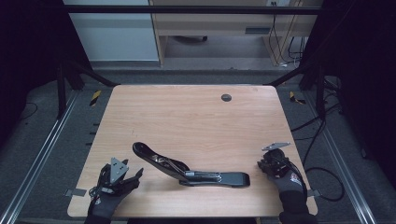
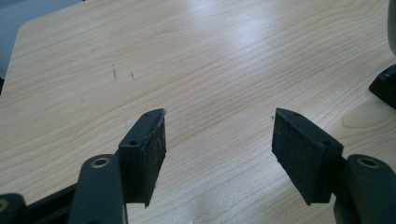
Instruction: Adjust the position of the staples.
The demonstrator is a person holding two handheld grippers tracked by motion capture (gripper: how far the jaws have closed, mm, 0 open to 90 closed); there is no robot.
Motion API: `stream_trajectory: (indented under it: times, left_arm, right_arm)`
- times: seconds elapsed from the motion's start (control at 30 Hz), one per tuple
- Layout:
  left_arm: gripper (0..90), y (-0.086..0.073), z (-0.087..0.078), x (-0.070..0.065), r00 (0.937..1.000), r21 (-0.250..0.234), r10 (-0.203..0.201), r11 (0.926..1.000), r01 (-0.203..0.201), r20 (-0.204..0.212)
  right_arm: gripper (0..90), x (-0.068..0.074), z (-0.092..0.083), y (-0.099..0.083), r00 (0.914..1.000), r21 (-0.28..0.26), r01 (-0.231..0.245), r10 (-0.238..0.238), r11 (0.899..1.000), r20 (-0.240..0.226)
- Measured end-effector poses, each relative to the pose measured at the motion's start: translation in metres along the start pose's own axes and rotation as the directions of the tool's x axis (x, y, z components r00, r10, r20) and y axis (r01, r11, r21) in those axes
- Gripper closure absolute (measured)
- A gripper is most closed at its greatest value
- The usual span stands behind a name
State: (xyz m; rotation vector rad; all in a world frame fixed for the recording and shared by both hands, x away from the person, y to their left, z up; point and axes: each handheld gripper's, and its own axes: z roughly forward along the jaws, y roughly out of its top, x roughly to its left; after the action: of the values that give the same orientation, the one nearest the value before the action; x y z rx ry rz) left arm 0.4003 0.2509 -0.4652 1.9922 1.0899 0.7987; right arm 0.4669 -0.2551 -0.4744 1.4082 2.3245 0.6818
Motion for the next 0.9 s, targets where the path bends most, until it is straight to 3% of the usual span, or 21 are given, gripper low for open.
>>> stream_trajectory:
  times: [0.23, 0.3, 0.4, 0.53, 0.57, 0.6, 0.8, 0.83, 0.87, 0.9]
  left_arm:
    - [34.5, 0.000, 0.000, 0.001, 1.0000, 0.002, 0.000, 1.0000, 0.000, 0.004]
    - [34.5, -0.001, 0.000, 0.001, 1.0000, 0.001, -0.002, 1.0000, 0.002, 0.006]
    - [34.5, -0.001, 0.000, 0.001, 0.9999, -0.003, -0.008, 1.0000, 0.008, 0.007]
    - [34.5, -0.001, -0.001, 0.002, 1.0000, -0.003, -0.006, 1.0000, 0.006, 0.006]
    - [34.5, -0.001, -0.001, 0.002, 1.0000, -0.003, -0.006, 1.0000, 0.006, 0.006]
    - [34.5, 0.000, 0.000, 0.001, 1.0000, -0.003, -0.005, 1.0000, 0.005, 0.007]
    - [34.5, -0.001, 0.001, 0.002, 1.0000, 0.003, -0.006, 1.0000, 0.006, 0.007]
    - [34.5, -0.001, 0.001, 0.002, 1.0000, 0.003, -0.006, 1.0000, 0.006, 0.007]
    - [34.5, -0.001, 0.001, 0.002, 1.0000, 0.004, -0.006, 1.0000, 0.006, 0.005]
    - [34.5, -0.001, 0.001, 0.002, 1.0000, 0.004, -0.006, 1.0000, 0.006, 0.005]
  right_arm:
    - [77.7, 0.006, -0.009, 0.005, 0.9975, -0.040, 0.066, -0.067, 0.997, -0.021]
    - [77.8, 0.010, -0.015, 0.010, 0.9921, -0.067, 0.119, -0.121, 0.991, -0.033]
    - [77.8, 0.013, -0.019, 0.012, 0.9894, -0.083, 0.133, -0.137, 0.988, -0.046]
    - [77.8, 0.018, -0.026, 0.017, 0.9744, -0.127, 0.192, -0.205, 0.973, -0.094]
    - [77.8, 0.018, -0.026, 0.017, 0.9744, -0.127, 0.192, -0.205, 0.973, -0.094]
    - [77.8, 0.019, -0.028, 0.018, 0.9676, -0.146, 0.206, -0.223, 0.968, -0.118]
    - [77.8, 0.027, -0.038, 0.025, 0.9477, -0.198, 0.231, -0.266, 0.953, -0.176]
    - [77.8, 0.027, -0.038, 0.025, 0.9477, -0.198, 0.231, -0.266, 0.953, -0.176]
    - [77.8, 0.031, -0.039, 0.028, 0.9363, -0.211, 0.255, -0.295, 0.944, -0.190]
    - [77.9, 0.033, -0.040, 0.029, 0.9337, -0.209, 0.258, -0.299, 0.943, -0.197]
